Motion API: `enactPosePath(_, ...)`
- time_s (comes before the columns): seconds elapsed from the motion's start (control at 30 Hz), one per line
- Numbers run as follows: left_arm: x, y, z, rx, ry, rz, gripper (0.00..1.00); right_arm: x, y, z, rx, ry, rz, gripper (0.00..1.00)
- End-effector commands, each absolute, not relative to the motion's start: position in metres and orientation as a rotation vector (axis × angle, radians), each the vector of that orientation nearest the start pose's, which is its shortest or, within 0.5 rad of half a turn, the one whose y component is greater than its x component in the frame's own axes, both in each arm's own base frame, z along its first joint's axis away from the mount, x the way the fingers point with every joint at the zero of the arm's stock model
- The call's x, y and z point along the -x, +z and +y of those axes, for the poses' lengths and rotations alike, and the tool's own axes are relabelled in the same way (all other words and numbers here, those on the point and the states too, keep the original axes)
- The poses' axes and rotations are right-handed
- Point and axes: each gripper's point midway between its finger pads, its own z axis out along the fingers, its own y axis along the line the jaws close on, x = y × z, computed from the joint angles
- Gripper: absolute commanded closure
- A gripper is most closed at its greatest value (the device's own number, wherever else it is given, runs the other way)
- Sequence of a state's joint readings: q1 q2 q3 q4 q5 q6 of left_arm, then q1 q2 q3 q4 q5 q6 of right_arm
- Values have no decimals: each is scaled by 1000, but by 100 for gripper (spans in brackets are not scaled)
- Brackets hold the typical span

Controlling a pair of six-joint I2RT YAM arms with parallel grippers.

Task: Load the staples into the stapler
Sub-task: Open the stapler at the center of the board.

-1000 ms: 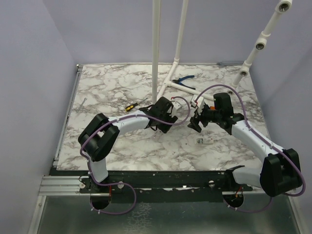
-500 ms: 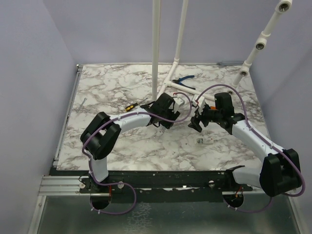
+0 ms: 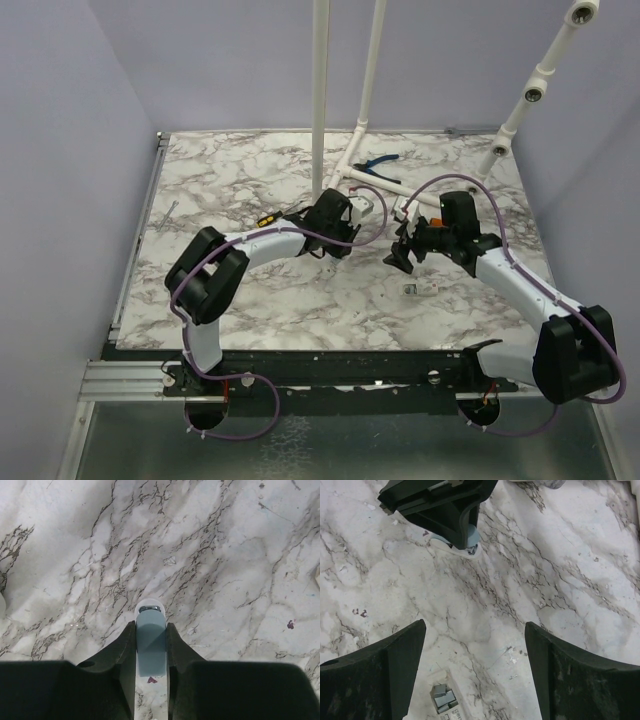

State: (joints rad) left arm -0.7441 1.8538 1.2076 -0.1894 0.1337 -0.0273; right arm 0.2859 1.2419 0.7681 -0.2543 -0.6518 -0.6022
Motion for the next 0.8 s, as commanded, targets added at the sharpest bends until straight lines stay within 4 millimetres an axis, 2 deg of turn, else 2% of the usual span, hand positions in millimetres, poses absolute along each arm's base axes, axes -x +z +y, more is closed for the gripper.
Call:
enactPosePath(0.0, -314, 81, -338, -966, -742, 2156, 98, -275, 133, 190, 1236, 693, 1721, 16)
enactPosePath(0.1, -305, 108, -336, -1062, -860, 1995, 100, -272, 141, 197, 1231, 735, 1653, 16)
enactPosePath(0.2, -284, 134, -337, -1180, -965, 1846, 100, -269, 146, 205, 1245, 792, 1590, 16)
enactPosePath(0.37, -256, 169, -344, -1242, -1132, 1701, 100, -262, 148, 217, 1304, 891, 1524, 16)
enactPosePath(0.6, -243, 194, -353, -1265, -1241, 1637, 100, -255, 167, 233, 1354, 967, 1437, 16)
enactPosePath(0.77, -238, 193, -357, -1282, -1250, 1628, 100, -244, 168, 240, 1380, 1009, 1420, 19)
